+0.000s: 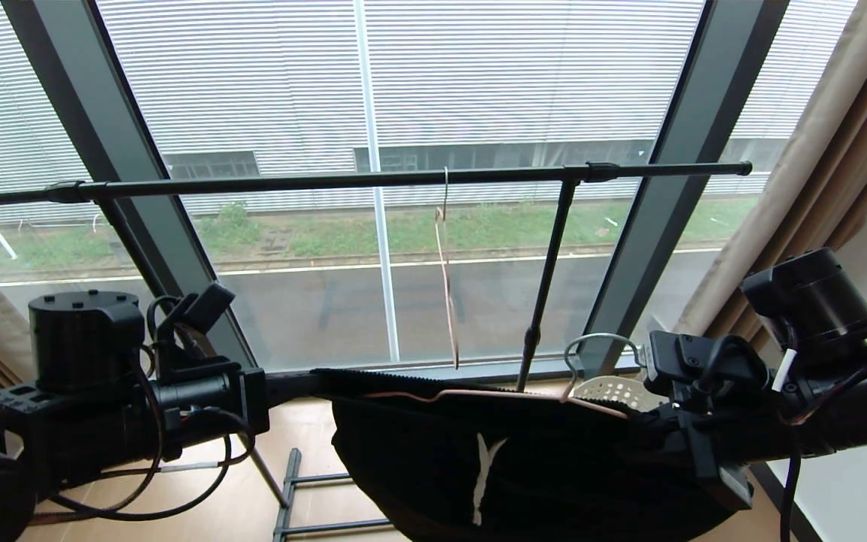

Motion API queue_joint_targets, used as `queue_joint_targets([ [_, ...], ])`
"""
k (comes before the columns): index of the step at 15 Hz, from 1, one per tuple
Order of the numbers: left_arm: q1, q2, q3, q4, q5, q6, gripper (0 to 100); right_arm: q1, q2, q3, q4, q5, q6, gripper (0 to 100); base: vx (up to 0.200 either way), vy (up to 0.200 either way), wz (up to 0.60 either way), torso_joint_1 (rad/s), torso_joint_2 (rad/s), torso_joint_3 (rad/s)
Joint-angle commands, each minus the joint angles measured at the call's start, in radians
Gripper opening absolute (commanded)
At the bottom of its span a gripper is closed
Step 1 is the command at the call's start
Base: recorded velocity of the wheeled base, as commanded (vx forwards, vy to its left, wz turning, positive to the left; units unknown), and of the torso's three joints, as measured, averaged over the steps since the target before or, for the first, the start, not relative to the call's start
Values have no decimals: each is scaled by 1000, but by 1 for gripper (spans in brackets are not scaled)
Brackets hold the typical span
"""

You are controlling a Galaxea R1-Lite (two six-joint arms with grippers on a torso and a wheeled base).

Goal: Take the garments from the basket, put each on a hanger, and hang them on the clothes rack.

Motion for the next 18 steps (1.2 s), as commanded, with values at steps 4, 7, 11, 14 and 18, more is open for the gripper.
queue_joint_targets([
  [4, -92, -113, -219, 290, 112, 111, 0, 1, -8, 20, 1, 4, 1, 0, 0, 0, 0, 0, 0, 0],
  [7, -218, -96, -298, 397, 317, 159, 0, 1, -7, 20, 1, 4, 27, 0, 0, 0, 0, 0, 0, 0],
  [11, -328, -75, -510, 670, 366, 243, 0, 3, -25, 10, -1, 4, 55, 0, 0, 0, 0, 0, 0, 0],
  [14, -406, -44, -656, 822, 434, 260, 0, 10, -19, 10, -25, 5, 81, 0, 0, 0, 0, 0, 0, 0],
  [18, -469, -32, -662, 851, 455, 261, 0, 10, 12, -6, -60, 7, 83, 0, 0, 0, 0, 0, 0, 0],
])
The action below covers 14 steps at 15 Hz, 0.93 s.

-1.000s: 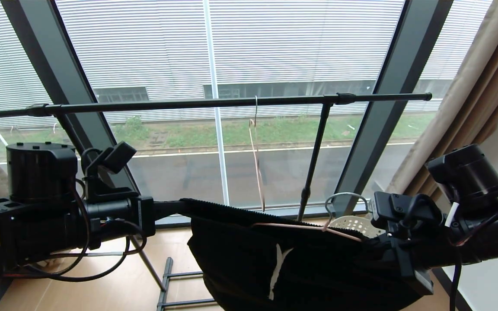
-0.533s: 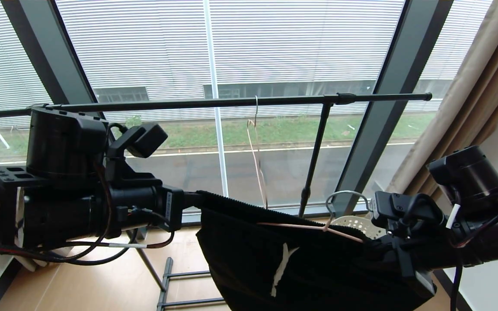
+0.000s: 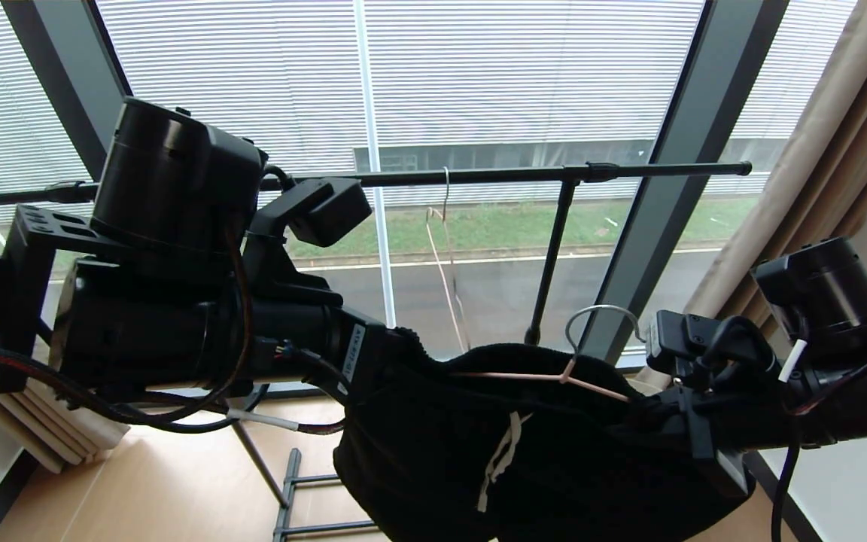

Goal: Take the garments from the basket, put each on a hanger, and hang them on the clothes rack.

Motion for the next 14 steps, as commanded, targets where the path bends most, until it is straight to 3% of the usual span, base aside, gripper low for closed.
queue_joint_targets([
  [1, -17, 18, -9, 0, 1, -1, 0, 0, 33, -3, -4, 4, 1, 0, 0, 0, 0, 0, 0, 0],
  [3, -31, 33, -14, 3, 9, 1, 0, 0, 72, 11, -50, 9, 28, 0, 0, 0, 0, 0, 0, 0],
  [5, -39, 35, -26, 11, 19, -1, 0, 8, 90, 28, -128, 24, 152, 0, 0, 0, 0, 0, 0, 0],
  [7, -47, 42, -51, 34, 21, -1, 0, 30, 101, 31, -194, 16, 217, 0, 0, 0, 0, 0, 0, 0],
  [11, -54, 70, -104, 45, 68, 1, 0, 45, 103, 40, -200, -60, 217, 0, 0, 0, 0, 0, 0, 0],
  [14, -54, 79, -104, 45, 68, -1, 0, 68, 116, 43, -205, -63, 221, 0, 0, 0, 0, 0, 0, 0],
])
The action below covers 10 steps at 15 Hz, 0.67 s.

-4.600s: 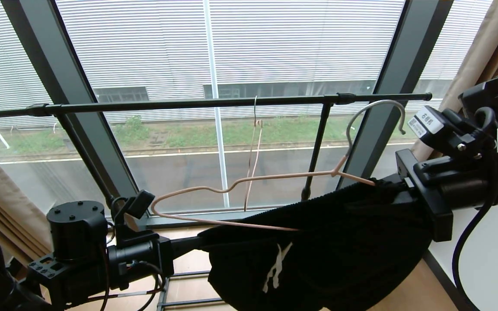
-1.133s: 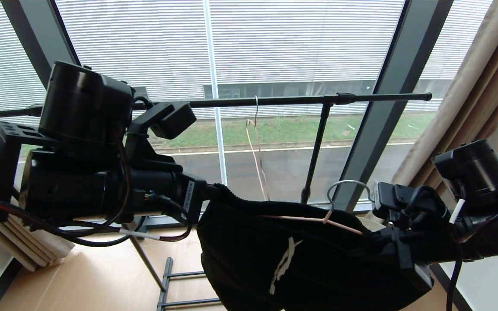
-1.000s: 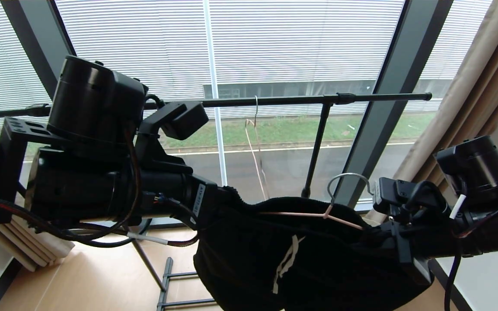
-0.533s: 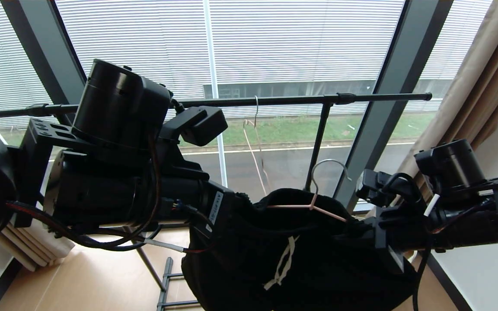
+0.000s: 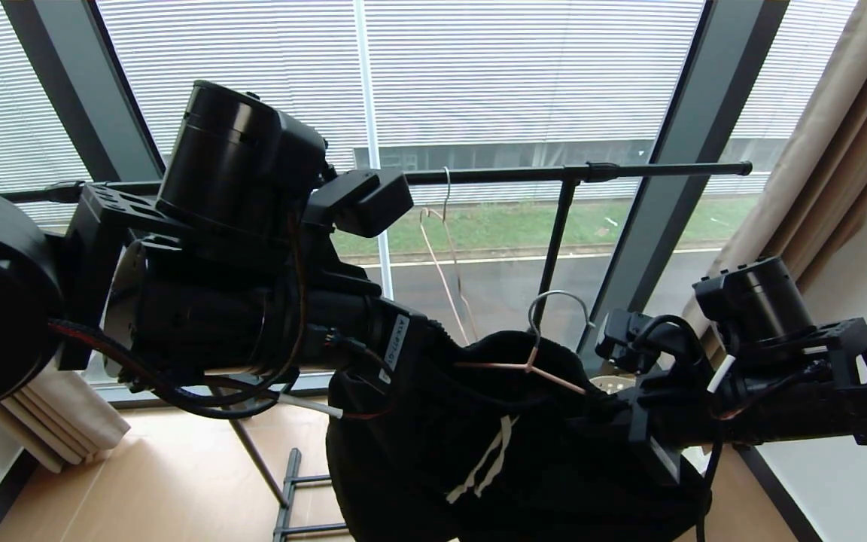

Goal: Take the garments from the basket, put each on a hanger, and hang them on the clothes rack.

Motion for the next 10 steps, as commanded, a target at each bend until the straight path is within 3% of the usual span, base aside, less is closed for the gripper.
queue_joint_targets([
  [1, -1, 12, 5, -1, 2, -4, 0, 5, 8, -4, -1, 3, 5, 0, 0, 0, 0, 0, 0, 0],
  [5, -6, 10, 5, -4, 2, -3, 0, 8, 14, 33, -162, 6, 123, 0, 0, 0, 0, 0, 0, 0],
  [10, -4, 33, -6, -11, 5, -9, 0, 41, 12, 94, -306, 29, 175, 0, 0, 0, 0, 0, 0, 0],
])
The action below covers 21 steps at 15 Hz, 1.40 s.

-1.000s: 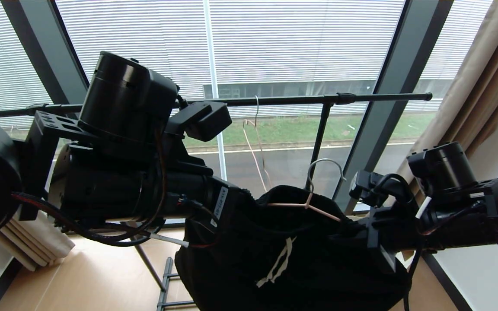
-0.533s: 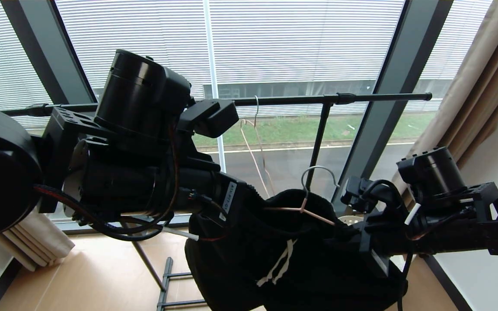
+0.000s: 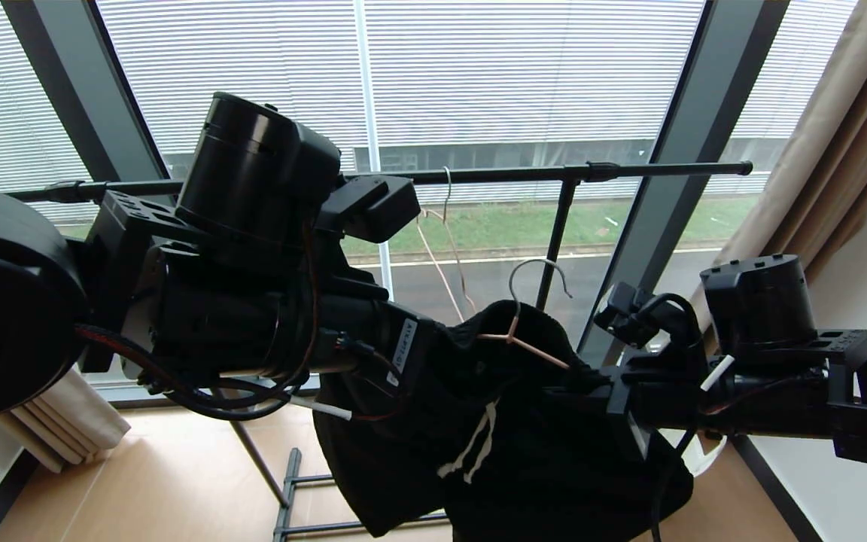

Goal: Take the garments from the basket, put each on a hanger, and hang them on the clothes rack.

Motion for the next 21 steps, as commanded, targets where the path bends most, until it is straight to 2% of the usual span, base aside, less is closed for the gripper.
queue_joint_targets([
  [1, 0, 29, -19, -4, 13, -8, 0, 24, 1, 24, -9, 1, 6, 0, 0, 0, 0, 0, 0, 0],
  [4, 0, 101, -107, -2, 100, -82, 0, 70, -7, 51, -40, 0, 6, 0, 0, 0, 0, 0, 0, 0],
  [9, -12, 129, -136, 1, 171, -108, 0, 85, -11, 62, -57, 1, 7, 0, 0, 0, 0, 0, 0, 0],
  [13, -23, 78, -76, 2, 175, -77, 0, 63, -10, 88, -217, 6, 115, 0, 0, 0, 0, 0, 0, 0],
  [15, -22, 61, -55, 2, 182, -71, 0, 54, -5, 96, -247, 14, 122, 0, 0, 0, 0, 0, 0, 0],
  [18, -19, 38, -19, 1, 180, -69, 0, 25, 0, 94, -266, 64, 145, 0, 0, 0, 0, 0, 0, 0],
  [21, -23, 38, 16, -1, 180, -69, 0, 30, 3, 100, -348, 75, 263, 0, 0, 0, 0, 0, 0, 0],
])
